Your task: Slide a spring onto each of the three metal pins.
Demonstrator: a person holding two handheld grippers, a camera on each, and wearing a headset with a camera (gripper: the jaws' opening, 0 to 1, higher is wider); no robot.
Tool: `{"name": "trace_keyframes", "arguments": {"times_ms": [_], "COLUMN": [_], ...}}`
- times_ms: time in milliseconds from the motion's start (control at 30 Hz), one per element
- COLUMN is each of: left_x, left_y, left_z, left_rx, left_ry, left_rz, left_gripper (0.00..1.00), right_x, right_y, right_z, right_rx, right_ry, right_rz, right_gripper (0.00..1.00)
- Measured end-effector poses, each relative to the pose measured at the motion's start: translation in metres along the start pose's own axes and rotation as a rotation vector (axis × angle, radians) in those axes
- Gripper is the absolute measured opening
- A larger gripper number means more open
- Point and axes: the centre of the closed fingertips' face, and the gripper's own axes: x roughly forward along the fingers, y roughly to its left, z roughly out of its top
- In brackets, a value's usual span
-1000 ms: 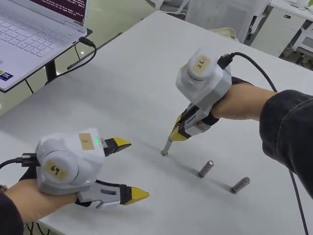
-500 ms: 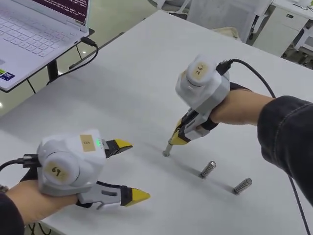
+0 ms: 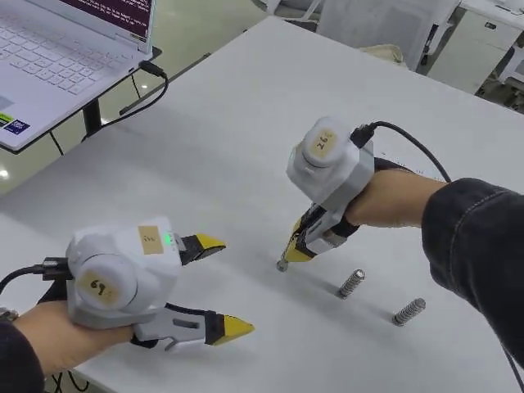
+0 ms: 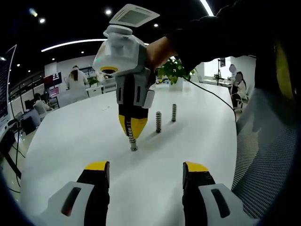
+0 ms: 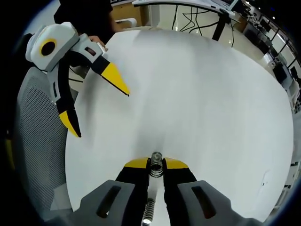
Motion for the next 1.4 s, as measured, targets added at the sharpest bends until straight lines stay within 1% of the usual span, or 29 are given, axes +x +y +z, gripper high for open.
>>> {"name": "trace_keyframes", "arguments": {"times_ms": [200,367,467,767,967,1167,1400], "left_x": [0.0,-0.001,-0.002,0.0,0.0,0.0,0.001], "left_y": [-0.001,0.0,0.001,0.001,0.001,0.0,-0.001], "left_z": [0.0,0.0,-0.001,0.0,0.0,0.0,0.0], "left_rx": [0.002,0.0,-0.002,0.0,-0.002,0.0,0.0], "left_ry": [-0.001,-0.004,-0.003,-0.004,-0.004,-0.002,0.0], "left_rz": [0.0,0.003,0.004,-0.001,-0.004,-0.004,-0.008], "left_gripper": [0.58,0.58,0.58,0.57,0.57,0.57,0.57], "right_x": [0.01,0.018,0.017,0.018,0.018,0.017,0.014], "right_y": [0.007,0.009,0.009,0.01,0.01,0.011,0.014], "right_z": [-0.005,-0.009,-0.007,-0.006,-0.008,-0.007,-0.01], "right_rx": [-0.008,-0.019,-0.01,-0.002,-0.008,-0.003,0.009], "right_ry": [0.016,0.027,0.012,-0.003,0.002,-0.005,-0.009], "right_rz": [0.011,0.009,0.01,0.008,0.006,0.005,0.008], "right_gripper": [0.08,0.08,0.09,0.09,0.09,0.12,0.16]}}
